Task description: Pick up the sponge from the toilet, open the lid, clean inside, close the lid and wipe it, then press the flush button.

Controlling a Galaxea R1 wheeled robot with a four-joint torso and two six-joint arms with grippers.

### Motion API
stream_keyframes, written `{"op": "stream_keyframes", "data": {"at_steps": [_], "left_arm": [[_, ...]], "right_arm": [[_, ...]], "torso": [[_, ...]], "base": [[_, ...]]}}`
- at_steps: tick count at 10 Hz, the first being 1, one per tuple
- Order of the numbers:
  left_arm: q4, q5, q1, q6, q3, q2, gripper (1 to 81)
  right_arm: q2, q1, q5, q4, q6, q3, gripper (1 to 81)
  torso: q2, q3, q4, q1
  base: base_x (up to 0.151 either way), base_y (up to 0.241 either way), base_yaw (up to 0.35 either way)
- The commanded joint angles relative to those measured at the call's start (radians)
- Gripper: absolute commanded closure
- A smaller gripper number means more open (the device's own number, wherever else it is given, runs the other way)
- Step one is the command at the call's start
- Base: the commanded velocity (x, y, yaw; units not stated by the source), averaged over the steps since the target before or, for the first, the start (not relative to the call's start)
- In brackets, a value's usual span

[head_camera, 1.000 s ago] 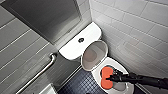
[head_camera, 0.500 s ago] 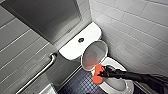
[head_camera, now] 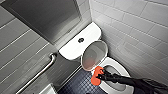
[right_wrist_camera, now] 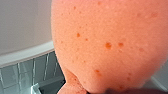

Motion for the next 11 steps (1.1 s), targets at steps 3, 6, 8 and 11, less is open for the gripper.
{"op": "stream_keyframes", "data": {"at_steps": [3, 6, 8, 11], "left_arm": [[0.001, 0.090, 0.051, 0.006, -0.009, -0.004, 1.0], [0.003, 0.090, 0.051, 0.006, -0.009, -0.002, 1.0], [0.003, 0.090, 0.051, 0.005, -0.009, -0.004, 1.0], [0.001, 0.090, 0.053, 0.005, -0.009, -0.004, 1.0]], "right_arm": [[-0.043, -0.005, -0.071, -0.022, 0.011, 0.191, 81.1], [-0.190, -0.051, -0.096, -0.027, 0.013, 0.366, 81.1], [-0.250, -0.082, -0.094, -0.027, 0.014, 0.417, 81.1], [-0.327, -0.102, -0.079, -0.027, 0.040, 0.440, 81.1]], "torso": [[0.000, 0.000, 0.000, 0.000], [0.000, 0.000, 0.000, 0.000], [0.000, 0.000, 0.000, 0.000], [0.000, 0.000, 0.000, 0.000]], "base": [[0.000, 0.000, 0.000], [0.000, 0.000, 0.000], [0.000, 0.000, 0.000], [0.000, 0.000, 0.000]]}}
